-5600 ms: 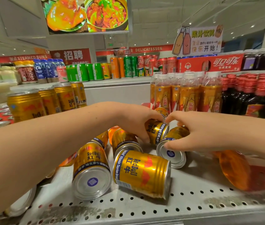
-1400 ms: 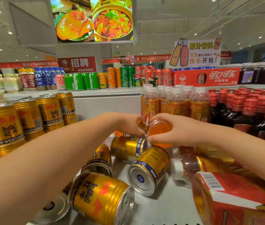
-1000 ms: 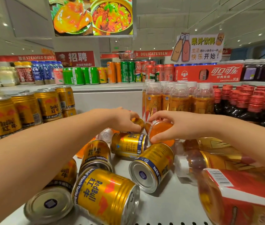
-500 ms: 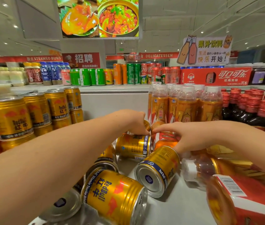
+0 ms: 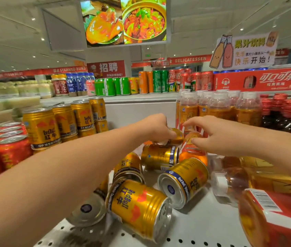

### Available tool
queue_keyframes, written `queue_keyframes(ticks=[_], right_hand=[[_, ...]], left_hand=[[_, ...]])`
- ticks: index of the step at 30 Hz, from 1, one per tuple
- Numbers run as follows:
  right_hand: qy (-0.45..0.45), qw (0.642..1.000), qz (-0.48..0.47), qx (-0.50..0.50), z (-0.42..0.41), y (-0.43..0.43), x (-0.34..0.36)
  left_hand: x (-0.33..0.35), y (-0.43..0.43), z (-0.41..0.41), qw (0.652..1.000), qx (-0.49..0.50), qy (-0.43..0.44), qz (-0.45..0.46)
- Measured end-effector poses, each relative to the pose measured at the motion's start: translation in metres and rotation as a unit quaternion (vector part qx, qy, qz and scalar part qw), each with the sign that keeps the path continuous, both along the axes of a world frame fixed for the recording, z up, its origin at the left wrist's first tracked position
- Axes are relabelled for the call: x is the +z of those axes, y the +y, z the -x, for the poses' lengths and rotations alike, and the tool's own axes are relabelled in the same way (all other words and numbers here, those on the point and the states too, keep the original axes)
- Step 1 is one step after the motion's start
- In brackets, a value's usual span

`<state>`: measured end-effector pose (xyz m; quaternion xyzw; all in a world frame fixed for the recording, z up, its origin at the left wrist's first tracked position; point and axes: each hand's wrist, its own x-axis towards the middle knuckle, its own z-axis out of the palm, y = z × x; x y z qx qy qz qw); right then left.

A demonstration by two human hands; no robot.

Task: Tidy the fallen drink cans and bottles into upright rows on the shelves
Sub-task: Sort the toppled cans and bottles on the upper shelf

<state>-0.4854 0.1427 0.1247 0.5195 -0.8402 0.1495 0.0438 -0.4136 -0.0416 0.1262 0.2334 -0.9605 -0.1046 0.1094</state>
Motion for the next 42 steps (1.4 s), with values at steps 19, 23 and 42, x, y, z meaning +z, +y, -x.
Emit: queue_keyframes(ticks=[19, 23, 42], right_hand=[[0.086, 0.988, -0.031, 0.128, -0.050, -0.067, 0.013], [0.087, 0.986, -0.064, 0.128, -0.058, -0.084, 0.017], [-0.046, 0.965, -0.213, 0.145, -0.059, -0.216, -0.008]], left_hand=[[0.028, -0.055, -0.194, 0.963, 0.184, 0.023, 0.194], [0.024, -0.054, -0.212, 0.958, 0.204, 0.025, 0.202], [0.007, -0.060, -0.227, 0.963, 0.146, 0.102, 0.201]])
